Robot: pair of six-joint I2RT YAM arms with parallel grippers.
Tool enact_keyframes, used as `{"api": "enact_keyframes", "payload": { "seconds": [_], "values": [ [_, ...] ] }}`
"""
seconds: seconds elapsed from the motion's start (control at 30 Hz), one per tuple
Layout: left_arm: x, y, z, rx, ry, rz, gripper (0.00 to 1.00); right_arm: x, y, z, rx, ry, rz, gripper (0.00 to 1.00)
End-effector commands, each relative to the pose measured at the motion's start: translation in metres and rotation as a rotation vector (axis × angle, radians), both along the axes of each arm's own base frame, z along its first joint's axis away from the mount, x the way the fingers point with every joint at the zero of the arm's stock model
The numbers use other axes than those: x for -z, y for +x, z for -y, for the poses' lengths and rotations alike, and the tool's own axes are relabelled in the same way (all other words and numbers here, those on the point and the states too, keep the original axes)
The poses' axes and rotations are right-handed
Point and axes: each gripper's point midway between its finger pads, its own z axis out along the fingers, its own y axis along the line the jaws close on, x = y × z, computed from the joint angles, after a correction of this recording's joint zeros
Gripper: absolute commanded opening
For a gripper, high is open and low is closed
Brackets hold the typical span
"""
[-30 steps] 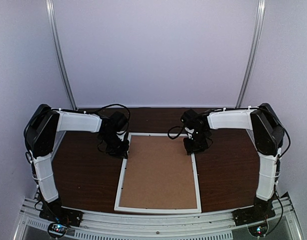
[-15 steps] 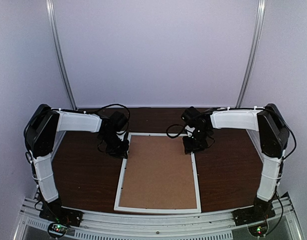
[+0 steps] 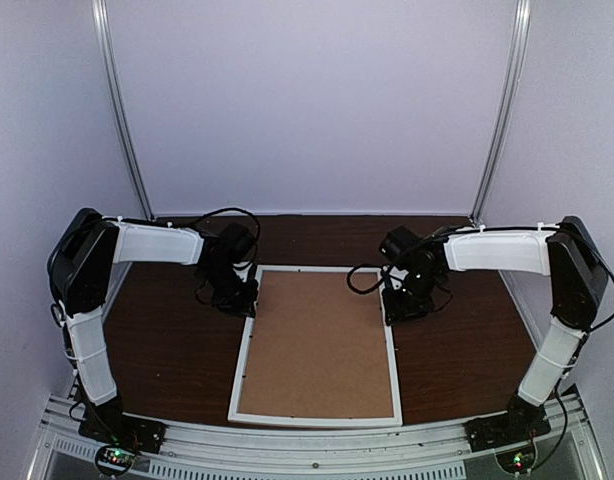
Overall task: Put the photo into the frame
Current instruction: Press the fastener onto the backboard.
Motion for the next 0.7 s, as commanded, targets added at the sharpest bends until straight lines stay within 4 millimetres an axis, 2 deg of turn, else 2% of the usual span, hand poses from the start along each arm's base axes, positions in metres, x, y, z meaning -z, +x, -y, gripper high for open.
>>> {"api": "enact_keyframes", "payload": {
  "seconds": [0.0, 0.2, 0.33, 0.67],
  "values": [
    [0.007, 0.007, 0.005, 0.016, 0.0, 0.045, 0.17, -0.007, -0.013, 0.013, 0.023, -0.007, 0.002, 0.38],
    [0.008, 0.007, 0.004, 0.015, 0.004, 0.046, 0.17, 0.001, -0.028, 0.017, 0.035, 0.01, -0.023, 0.38],
    [0.008, 0.007, 0.004, 0.015, 0.005, 0.045, 0.17, 0.009, -0.035, 0.013, 0.031, 0.02, -0.039, 0.37],
    [0.009, 0.006, 0.003, 0.014, 0.005, 0.043, 0.17, 0.021, -0.038, 0.003, 0.016, 0.02, -0.059, 0.37]
  ]
}}
